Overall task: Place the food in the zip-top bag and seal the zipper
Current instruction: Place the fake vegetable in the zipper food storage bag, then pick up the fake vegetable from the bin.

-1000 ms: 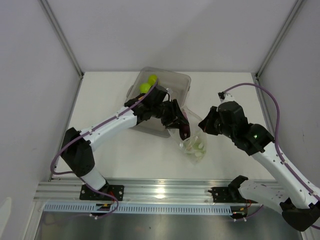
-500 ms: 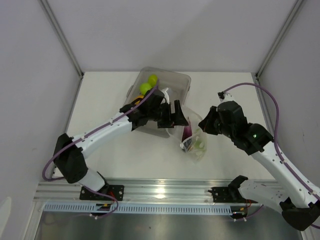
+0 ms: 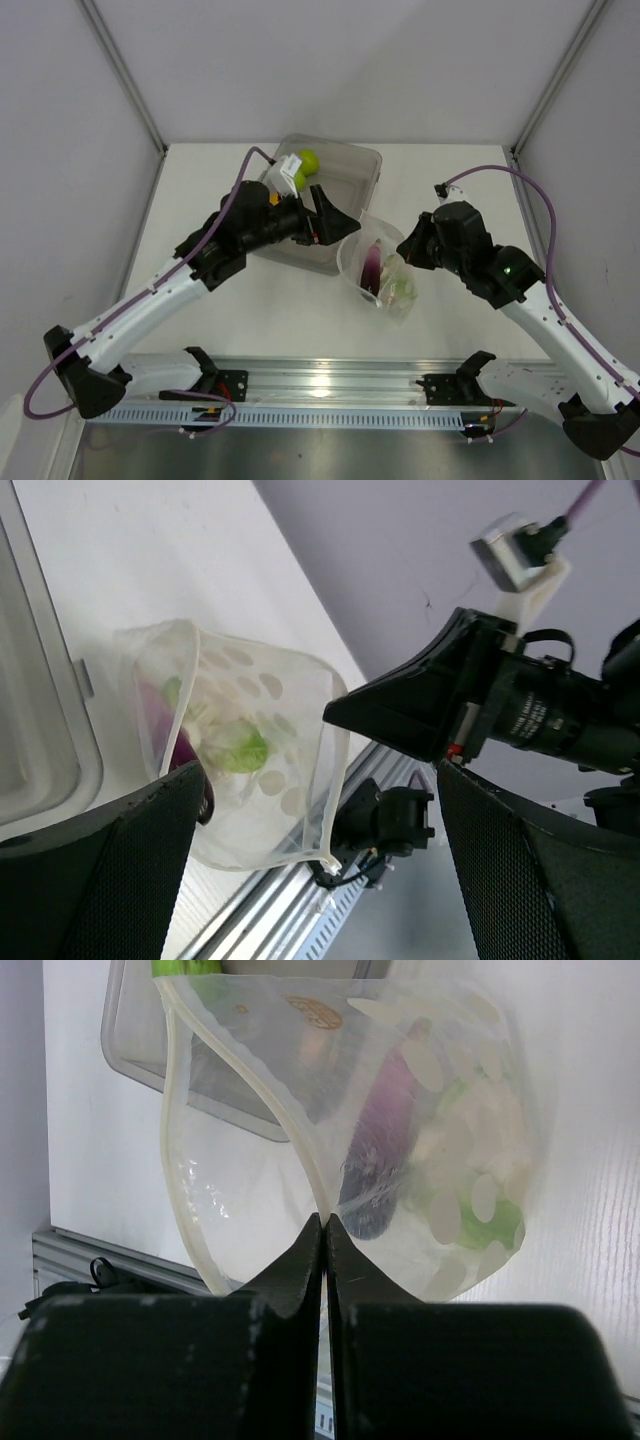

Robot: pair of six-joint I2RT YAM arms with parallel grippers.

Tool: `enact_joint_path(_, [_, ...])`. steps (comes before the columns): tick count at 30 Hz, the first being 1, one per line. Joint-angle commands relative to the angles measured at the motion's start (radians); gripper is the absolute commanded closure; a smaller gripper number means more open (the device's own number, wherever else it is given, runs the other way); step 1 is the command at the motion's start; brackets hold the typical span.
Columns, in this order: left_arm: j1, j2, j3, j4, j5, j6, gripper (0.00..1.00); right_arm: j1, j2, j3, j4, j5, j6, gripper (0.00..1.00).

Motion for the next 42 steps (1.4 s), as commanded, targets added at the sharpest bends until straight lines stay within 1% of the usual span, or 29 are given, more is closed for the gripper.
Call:
enact_joint_path(1, [-0.005,-0.076,-0.007,0.114,-0.082,0.062,0.01,0.003,0.000,0.021,0.022,0.027,0.010,1.00])
enact_joint_path(2, [-0.005,-0.077,0.016,0.097,-0.108,0.117,0.01,0.003,-0.001,0.021,0.023,0.026,0.010,1.00])
enact_joint_path(3, [-0.002,-0.073,0.034,0.062,-0.146,0.136,0.00,0.005,0.000,0.022,0.023,0.024,0.010,1.00])
enact_joint_path(4, [0.006,-0.056,0.086,-0.008,-0.201,0.145,0.00,0.003,0.000,0.021,0.023,0.024,0.010,1.00])
enact_joint_path(5, [0.019,-0.048,0.097,-0.033,-0.203,0.155,0.00,0.005,0.000,0.021,0.023,0.022,0.011,1.00])
enact_joint_path(8, [0.105,-0.016,0.131,-0.091,-0.179,0.150,0.00,0.003,0.000,0.021,0.017,0.022,0.008,1.00])
enact_joint_path(10, [0.157,-0.001,0.138,-0.093,-0.185,0.168,0.00,0.003,-0.001,0.021,0.009,0.027,0.007,1.00])
enact_joint_path(12, [0.205,0.048,0.186,-0.140,-0.202,0.185,0.00,0.003,0.000,0.021,0.006,0.027,0.005,1.00])
enact_joint_path(14, [0.222,0.099,0.217,-0.169,-0.263,0.202,0.01,0.003,0.005,0.024,0.002,0.027,0.002,1.00])
enact_joint_path(18, [0.251,0.209,0.315,-0.287,-0.358,0.234,0.01,0.003,0.020,0.033,0.006,0.022,-0.004,1.00])
enact_joint_path(21, [0.280,0.292,0.359,-0.338,-0.380,0.231,0.00,0.003,0.035,0.038,0.017,0.015,-0.009,1.00])
enact_joint_path(27, [0.361,0.417,0.391,-0.378,-0.343,0.188,0.01,0.003,0.054,0.038,0.014,0.015,-0.021,1.00])
enact_joint_path(30, [0.372,0.516,0.450,-0.436,-0.371,0.194,0.01,0.000,0.055,0.039,0.017,0.016,-0.024,1.00])
enact_joint_path(31, [0.372,0.574,0.506,-0.484,-0.397,0.198,0.01,-0.001,0.054,0.036,0.020,0.013,-0.025,1.00])
enact_joint_path(35, [0.374,0.690,0.605,-0.582,-0.457,0.191,0.01,-0.006,0.054,0.027,0.028,0.004,-0.022,1.00])
enact_joint_path(37, [0.377,0.707,0.602,-0.587,-0.470,0.182,0.01,-0.006,0.052,0.022,0.031,-0.001,-0.018,1.00])
enact_joint_path(40, [0.386,0.714,0.560,-0.549,-0.464,0.168,0.01,-0.010,0.043,0.004,0.042,-0.008,-0.012,1.00])
enact_joint_path(42, [0.400,0.734,0.556,-0.559,-0.466,0.167,0.01,-0.012,0.040,-0.005,0.045,-0.010,-0.009,1.00])
